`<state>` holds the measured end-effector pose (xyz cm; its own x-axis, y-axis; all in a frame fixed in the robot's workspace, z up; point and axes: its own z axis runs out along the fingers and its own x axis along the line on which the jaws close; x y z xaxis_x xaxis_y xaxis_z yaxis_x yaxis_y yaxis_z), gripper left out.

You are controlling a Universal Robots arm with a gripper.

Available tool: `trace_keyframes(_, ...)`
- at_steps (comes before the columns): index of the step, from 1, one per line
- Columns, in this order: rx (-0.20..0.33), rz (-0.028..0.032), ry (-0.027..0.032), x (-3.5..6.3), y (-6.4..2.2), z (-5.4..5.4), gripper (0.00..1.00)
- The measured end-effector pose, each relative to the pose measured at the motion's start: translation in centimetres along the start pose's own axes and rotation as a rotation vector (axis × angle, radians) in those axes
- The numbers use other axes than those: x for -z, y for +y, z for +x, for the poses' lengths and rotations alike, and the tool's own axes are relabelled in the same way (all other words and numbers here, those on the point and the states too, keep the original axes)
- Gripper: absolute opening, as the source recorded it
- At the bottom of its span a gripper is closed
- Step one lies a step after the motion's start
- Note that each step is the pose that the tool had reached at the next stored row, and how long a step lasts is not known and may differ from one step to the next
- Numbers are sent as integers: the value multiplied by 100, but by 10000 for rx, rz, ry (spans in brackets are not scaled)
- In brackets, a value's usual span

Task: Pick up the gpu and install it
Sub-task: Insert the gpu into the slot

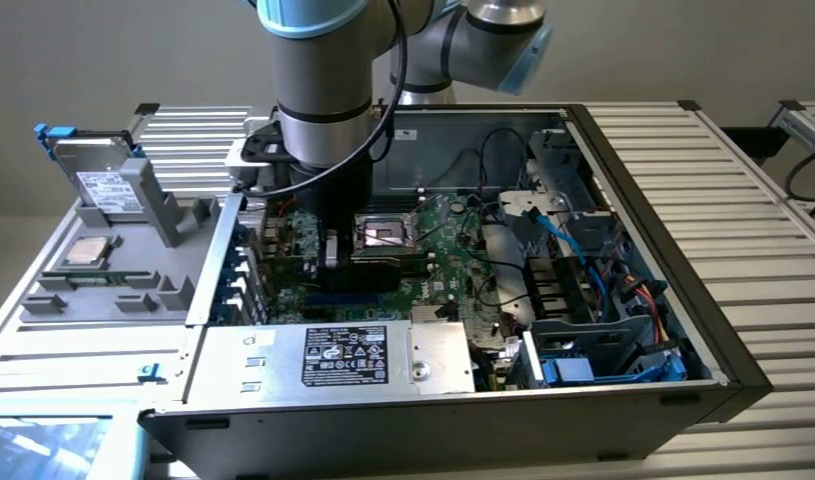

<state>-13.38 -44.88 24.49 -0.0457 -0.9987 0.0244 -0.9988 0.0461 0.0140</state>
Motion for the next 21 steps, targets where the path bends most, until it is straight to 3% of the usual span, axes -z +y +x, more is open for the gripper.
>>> trace_keyframes(9,-2,48,-9,-2,11,1,29)
trace_keyframes(14,-5,119,-12,0,17,1,29)
trace_keyframes(21,-3,167,-15,-1,33,1,29)
